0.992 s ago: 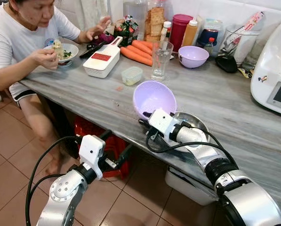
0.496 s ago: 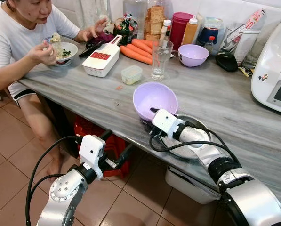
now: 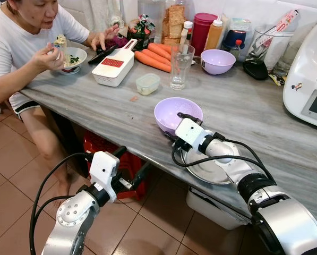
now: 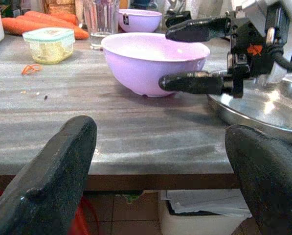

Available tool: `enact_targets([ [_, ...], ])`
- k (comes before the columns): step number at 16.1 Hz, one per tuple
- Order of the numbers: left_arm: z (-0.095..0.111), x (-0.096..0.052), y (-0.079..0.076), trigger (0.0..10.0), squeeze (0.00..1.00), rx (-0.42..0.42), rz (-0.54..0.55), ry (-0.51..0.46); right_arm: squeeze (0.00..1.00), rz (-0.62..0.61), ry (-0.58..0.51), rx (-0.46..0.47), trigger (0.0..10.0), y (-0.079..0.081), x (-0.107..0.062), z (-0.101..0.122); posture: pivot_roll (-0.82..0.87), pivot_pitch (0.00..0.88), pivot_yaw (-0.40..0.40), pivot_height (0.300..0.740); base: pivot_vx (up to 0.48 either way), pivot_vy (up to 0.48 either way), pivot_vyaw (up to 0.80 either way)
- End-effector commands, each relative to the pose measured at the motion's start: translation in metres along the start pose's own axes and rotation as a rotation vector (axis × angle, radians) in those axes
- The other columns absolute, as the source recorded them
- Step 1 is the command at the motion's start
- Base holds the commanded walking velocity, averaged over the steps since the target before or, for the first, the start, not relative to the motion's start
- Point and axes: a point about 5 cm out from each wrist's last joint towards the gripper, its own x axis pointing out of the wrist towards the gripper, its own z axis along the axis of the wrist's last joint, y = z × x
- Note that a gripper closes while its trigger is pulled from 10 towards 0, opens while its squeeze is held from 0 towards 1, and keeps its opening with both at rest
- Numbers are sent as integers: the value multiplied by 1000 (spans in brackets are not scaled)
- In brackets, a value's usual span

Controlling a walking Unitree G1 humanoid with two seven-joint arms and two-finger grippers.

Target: Setting the table

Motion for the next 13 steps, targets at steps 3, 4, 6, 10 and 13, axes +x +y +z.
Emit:
enact_targets([
  [3, 2, 4, 0, 10000, 0, 11, -2, -5, 1000, -81, -17, 20, 10000, -18, -2, 3, 71, 47, -41, 740, 0, 0, 0],
  [4, 3, 5, 0, 10000, 0, 12, -3, -9, 1000, -96, -26, 32, 10000, -21, -3, 4, 71, 47, -41, 740, 0, 0, 0],
  [6, 5, 7, 1, 10000, 0, 15, 3, -18, 1000, -209, -87, 123, 10000, -37, -9, 8, 64, 40, -45, 740, 0, 0, 0],
  [10, 2, 7, 0, 10000, 0, 8, 3, -17, 1000, -282, -175, 169, 10000, -36, -28, 7, 40, 40, -47, 740, 0, 0, 0],
  [13, 2, 9, 0, 10000, 0, 5, 0, -20, 1000, -320, -193, 205, 10000, -31, -43, 6, 22, 37, -46, 740, 0, 0, 0],
])
